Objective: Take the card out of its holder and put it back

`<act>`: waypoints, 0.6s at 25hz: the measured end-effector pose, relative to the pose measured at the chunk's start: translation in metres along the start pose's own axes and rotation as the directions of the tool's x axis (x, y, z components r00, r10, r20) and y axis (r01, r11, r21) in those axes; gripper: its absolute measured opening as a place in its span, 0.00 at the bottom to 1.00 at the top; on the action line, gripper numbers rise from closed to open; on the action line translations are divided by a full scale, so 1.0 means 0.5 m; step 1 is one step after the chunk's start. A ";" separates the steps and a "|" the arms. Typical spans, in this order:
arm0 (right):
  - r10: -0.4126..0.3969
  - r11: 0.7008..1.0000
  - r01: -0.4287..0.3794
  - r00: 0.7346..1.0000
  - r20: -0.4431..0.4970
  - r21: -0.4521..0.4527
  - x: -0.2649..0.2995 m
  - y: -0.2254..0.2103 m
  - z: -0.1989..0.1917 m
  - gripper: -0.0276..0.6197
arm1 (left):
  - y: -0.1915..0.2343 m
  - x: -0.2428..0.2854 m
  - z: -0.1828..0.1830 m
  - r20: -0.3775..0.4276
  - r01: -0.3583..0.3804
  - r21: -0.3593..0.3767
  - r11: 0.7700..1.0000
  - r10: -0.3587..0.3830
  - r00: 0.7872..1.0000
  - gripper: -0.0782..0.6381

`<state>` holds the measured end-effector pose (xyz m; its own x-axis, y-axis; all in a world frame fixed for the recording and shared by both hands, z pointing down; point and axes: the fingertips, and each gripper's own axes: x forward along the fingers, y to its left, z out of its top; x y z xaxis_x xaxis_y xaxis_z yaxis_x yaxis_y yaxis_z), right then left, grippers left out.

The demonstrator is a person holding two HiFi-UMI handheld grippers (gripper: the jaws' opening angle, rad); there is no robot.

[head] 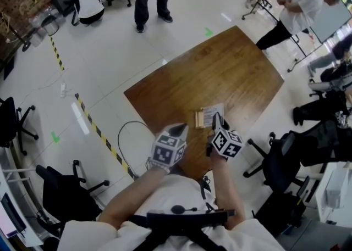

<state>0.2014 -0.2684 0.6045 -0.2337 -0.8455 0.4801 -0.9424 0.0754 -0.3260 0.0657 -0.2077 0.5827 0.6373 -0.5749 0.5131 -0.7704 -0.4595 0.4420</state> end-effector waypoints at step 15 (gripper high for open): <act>-0.004 1.000 0.004 1.000 -0.009 0.002 0.011 -0.002 -0.007 0.07 | 0.010 -0.002 0.000 -0.006 -0.003 -0.008 1.000 0.003 1.000 0.10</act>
<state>0.2004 -0.2711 0.6104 -0.2321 -0.8412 0.4883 -0.9428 0.0711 -0.3256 0.0613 -0.2097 0.5844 0.6355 -0.5718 0.5189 -0.7719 -0.4526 0.4466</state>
